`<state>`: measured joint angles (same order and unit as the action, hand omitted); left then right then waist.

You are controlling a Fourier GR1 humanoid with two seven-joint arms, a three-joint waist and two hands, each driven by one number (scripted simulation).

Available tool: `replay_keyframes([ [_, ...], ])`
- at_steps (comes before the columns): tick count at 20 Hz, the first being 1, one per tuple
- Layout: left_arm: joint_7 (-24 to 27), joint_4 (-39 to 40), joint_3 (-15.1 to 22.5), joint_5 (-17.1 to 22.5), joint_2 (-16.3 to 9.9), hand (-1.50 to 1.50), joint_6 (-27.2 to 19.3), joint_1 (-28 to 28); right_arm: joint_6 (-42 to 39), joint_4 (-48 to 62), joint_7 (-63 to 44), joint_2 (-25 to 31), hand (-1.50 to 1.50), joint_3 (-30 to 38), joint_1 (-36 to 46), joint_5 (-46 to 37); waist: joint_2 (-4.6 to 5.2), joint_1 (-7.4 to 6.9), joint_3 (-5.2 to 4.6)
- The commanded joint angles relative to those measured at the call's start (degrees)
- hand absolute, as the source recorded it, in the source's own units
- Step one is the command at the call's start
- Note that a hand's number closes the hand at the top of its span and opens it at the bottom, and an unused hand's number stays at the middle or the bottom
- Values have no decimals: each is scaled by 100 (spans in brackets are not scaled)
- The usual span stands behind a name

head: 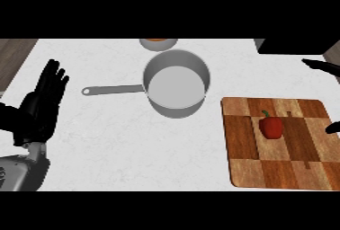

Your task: Pick the bell pepper from the cutting board and place it in the pot

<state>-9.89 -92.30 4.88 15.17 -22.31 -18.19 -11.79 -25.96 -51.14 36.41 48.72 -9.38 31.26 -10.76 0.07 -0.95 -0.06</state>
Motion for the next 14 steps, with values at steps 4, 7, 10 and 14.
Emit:
replay_keyframes([
  [4,-61,48,-7,-156,115,0,-98,-3,-581,-747,-854,62,-150,-879,183,-907,-20,76,0],
  [7,222,226,-291,-15,24,0,220,130,-768,-1302,-1690,-331,-150,-917,130,-905,-23,102,-1],
  [10,-130,-212,-362,5,-26,0,311,274,-977,-1605,-2053,-455,-150,-736,-66,-962,-22,86,4],
  [14,188,193,-477,-170,155,0,401,146,-616,-1838,-2148,-941,-150,-699,-578,-1284,-12,100,5],
])
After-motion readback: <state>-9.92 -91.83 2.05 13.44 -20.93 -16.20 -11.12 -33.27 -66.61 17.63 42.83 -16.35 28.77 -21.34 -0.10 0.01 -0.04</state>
